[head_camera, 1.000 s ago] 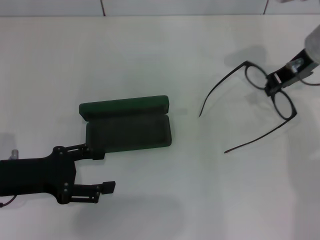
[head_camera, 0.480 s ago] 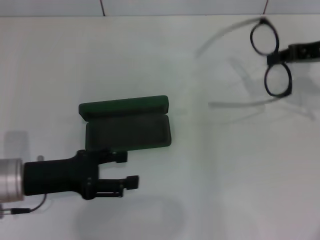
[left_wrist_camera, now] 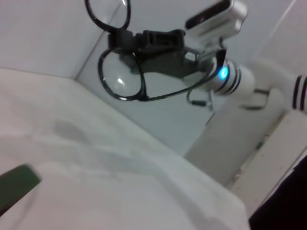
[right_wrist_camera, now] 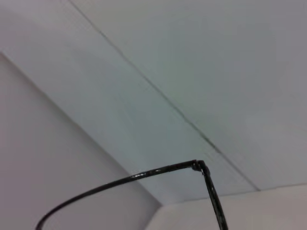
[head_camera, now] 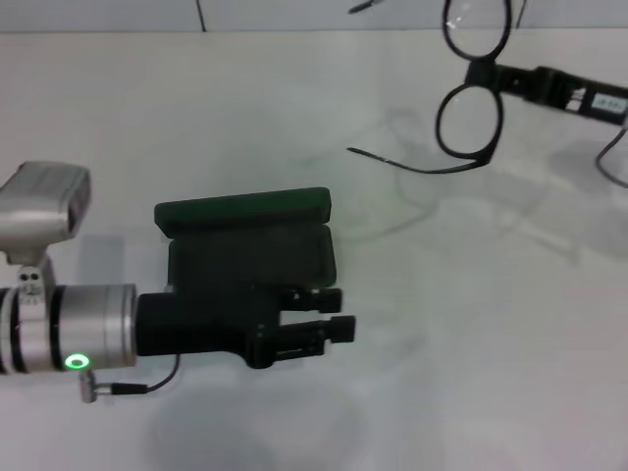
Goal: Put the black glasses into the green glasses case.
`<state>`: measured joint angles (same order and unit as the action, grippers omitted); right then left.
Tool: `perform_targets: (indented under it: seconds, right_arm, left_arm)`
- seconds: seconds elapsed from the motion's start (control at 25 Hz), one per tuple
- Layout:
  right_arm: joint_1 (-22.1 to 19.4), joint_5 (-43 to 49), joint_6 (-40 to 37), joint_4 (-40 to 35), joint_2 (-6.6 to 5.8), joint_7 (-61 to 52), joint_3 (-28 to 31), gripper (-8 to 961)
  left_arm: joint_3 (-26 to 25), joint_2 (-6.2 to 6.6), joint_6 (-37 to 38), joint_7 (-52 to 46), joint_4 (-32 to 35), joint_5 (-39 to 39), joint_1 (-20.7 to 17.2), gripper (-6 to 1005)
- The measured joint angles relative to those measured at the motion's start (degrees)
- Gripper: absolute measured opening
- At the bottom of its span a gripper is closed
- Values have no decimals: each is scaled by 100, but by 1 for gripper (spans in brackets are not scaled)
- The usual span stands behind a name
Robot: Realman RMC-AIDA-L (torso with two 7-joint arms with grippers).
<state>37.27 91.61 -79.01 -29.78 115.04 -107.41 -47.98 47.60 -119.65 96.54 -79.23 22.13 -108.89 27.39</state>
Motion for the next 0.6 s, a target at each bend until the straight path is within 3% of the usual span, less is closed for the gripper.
perform_targets:
  seconds: [0.16,0.28,0.6]
  right_arm:
    - [70,-369,-108,627,100,459,-79,100]
    - [196,-664,-217,1181,104,830,-169,100]
    - [231,-704,-491,1442,110,1028,-172,100]
  left_arm:
    - [15,-14,133,-31,-280,254,272,605]
    - [25,-17,334,-30,-372,571,353,454]
    - [28,-15,459,-29,-579,761,557,122]
